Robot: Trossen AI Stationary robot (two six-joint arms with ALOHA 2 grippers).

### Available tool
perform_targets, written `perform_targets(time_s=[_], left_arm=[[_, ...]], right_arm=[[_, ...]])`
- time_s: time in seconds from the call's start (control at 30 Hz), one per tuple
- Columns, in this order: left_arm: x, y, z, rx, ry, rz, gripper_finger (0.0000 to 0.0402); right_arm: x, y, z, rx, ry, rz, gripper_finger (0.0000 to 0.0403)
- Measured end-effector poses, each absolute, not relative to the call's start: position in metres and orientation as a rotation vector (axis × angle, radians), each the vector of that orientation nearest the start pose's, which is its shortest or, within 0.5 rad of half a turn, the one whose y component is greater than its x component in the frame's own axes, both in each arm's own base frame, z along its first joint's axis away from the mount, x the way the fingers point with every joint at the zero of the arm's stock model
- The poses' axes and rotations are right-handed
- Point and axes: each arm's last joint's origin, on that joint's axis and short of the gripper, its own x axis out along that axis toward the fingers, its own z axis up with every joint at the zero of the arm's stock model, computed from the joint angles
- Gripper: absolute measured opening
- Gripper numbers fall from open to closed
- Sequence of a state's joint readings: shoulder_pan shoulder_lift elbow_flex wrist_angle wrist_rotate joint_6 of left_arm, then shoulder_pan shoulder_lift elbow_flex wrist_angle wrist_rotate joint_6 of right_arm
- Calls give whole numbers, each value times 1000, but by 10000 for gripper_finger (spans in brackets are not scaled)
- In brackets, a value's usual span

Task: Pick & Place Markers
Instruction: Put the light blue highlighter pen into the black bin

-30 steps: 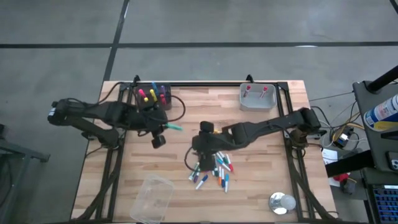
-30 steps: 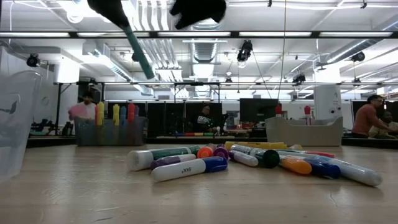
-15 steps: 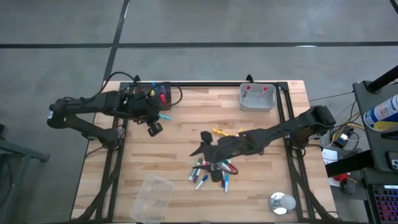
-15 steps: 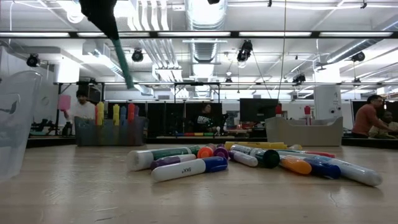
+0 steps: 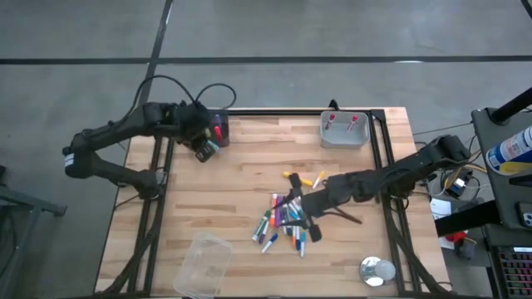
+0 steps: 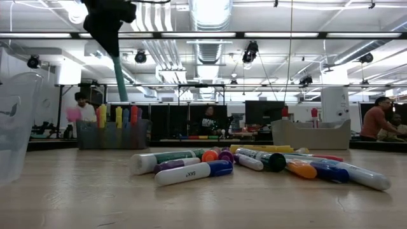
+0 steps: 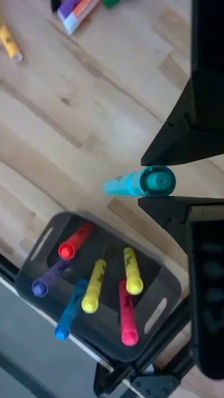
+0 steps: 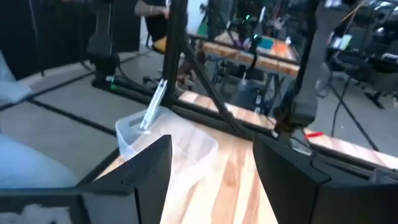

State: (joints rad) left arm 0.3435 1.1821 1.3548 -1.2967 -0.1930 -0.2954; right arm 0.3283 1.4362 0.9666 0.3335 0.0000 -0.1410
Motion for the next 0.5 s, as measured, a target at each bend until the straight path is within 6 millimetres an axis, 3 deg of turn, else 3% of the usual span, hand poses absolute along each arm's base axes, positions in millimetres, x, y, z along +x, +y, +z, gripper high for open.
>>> perform_targets(time_s=[0.2,0.5], left_arm=[[175,90,359,-378,1072,688,68],[174,113,352,-432,1099,727,68]], right_arm=[[284,98,290,-146,63,336,219],[267,91,290,-172,15,332,219]])
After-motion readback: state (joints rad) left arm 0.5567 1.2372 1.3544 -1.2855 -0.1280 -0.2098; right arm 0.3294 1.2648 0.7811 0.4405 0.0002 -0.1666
